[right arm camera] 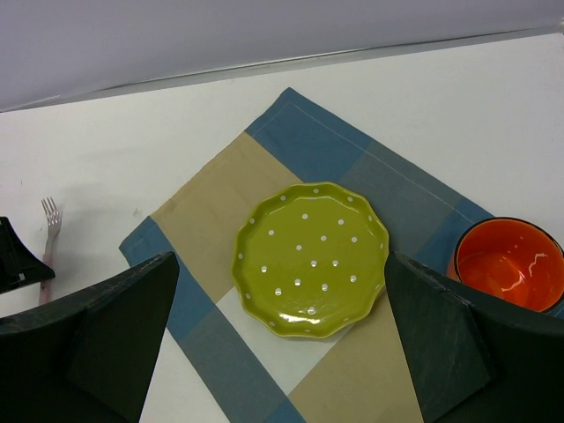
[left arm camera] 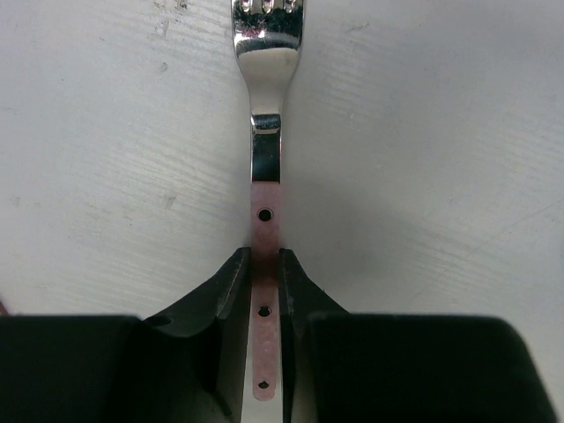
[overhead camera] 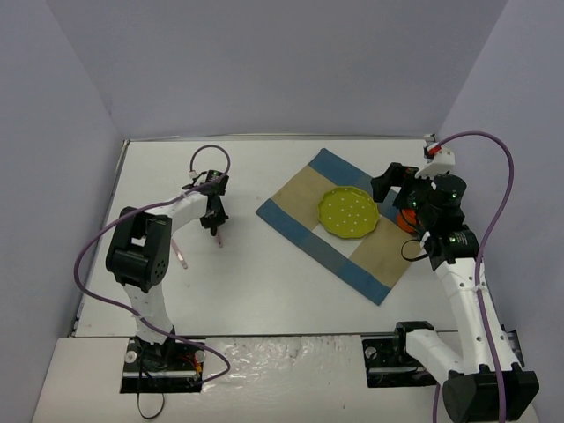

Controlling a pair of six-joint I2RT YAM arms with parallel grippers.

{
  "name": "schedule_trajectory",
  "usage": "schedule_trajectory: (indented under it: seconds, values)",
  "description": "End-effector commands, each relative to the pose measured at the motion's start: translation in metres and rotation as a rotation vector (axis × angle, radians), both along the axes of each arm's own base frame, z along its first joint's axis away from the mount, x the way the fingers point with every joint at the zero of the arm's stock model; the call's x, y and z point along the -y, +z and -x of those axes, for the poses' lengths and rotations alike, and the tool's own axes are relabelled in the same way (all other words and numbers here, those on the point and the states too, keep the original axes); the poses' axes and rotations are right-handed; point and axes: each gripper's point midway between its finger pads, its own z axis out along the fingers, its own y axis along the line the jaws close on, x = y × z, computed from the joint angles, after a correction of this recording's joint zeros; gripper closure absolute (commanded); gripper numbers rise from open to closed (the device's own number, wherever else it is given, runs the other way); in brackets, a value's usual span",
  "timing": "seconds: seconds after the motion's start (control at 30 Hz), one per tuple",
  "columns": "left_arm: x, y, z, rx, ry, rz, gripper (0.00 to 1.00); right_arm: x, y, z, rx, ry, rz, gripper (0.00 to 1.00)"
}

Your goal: Set the dinner table for one person

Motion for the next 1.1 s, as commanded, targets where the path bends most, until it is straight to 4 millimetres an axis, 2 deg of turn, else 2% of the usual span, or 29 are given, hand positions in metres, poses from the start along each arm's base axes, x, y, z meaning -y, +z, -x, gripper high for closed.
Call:
schedule_trajectory:
  seconds: [0.0, 0.03, 0.07, 0.1, 0.17, 0.27, 0.3, 0.33, 0.43, 0.47, 0.63, 0.67, 0.7, 0.73, 0.9, 1.07]
  values:
    - [0.004, 0.048, -0.009, 0.090, -0.128, -0.055, 1.00, -0.007, 0.024, 0.003, 0.086, 0.032, -0.012, 0.00]
    - [0.009, 0.066, -0.016, 0.131, -0.187, -0.073, 1.00, -0.007, 0.025, 0.005, 0.088, 0.033, -0.012, 0.00]
    - [0.011, 0.068, -0.018, 0.137, -0.201, -0.077, 1.00, -0.007, 0.026, 0.006, 0.088, 0.034, -0.012, 0.00]
    - [0.019, 0.085, -0.025, 0.173, -0.284, -0.105, 1.00, -0.007, 0.026, 0.008, 0.088, 0.035, -0.012, 0.00]
    - [0.044, 0.120, -0.041, 0.260, -0.414, -0.128, 1.00, -0.007, 0.028, 0.011, 0.089, 0.035, -0.008, 0.00]
    - [0.081, 0.151, -0.057, 0.346, -0.576, -0.141, 1.00, -0.007, 0.028, 0.016, 0.074, 0.034, -0.001, 0.00]
    - [0.089, 0.151, -0.059, 0.346, -0.616, -0.136, 1.00, -0.006, 0.028, 0.017, 0.070, 0.032, 0.000, 0.00]
    - [0.102, 0.162, -0.065, 0.377, -0.647, -0.120, 1.00, -0.006, 0.033, 0.018, 0.076, 0.031, 0.002, 0.00]
    - [0.133, 0.172, -0.077, 0.402, -0.730, -0.074, 1.00, -0.006, 0.041, 0.020, 0.087, 0.033, 0.002, 0.00]
    - [0.140, 0.165, -0.079, 0.386, -0.756, -0.069, 1.00, -0.007, 0.042, 0.021, 0.086, 0.035, 0.000, 0.00]
    - [0.180, 0.170, -0.098, 0.417, -0.847, -0.052, 1.00, -0.007, 0.046, 0.026, 0.091, 0.034, -0.005, 0.00]
    - [0.185, 0.161, -0.101, 0.406, -0.861, -0.051, 1.00, -0.007, 0.045, 0.027, 0.089, 0.032, -0.003, 0.00]
    - [0.191, 0.168, -0.103, 0.423, -0.879, -0.042, 1.00, -0.007, 0.046, 0.028, 0.087, 0.033, -0.003, 0.00]
    - [0.198, 0.156, -0.104, 0.399, -0.904, -0.037, 1.00, -0.007, 0.044, 0.029, 0.079, 0.031, -0.002, 0.00]
    - [0.230, 0.142, -0.110, 0.394, -0.987, -0.021, 1.00, -0.007, 0.046, 0.036, 0.071, 0.032, -0.003, 0.00]
    - [0.243, 0.119, -0.111, 0.355, -0.993, -0.010, 1.00, -0.006, 0.041, 0.042, 0.048, 0.026, 0.002, 0.00]
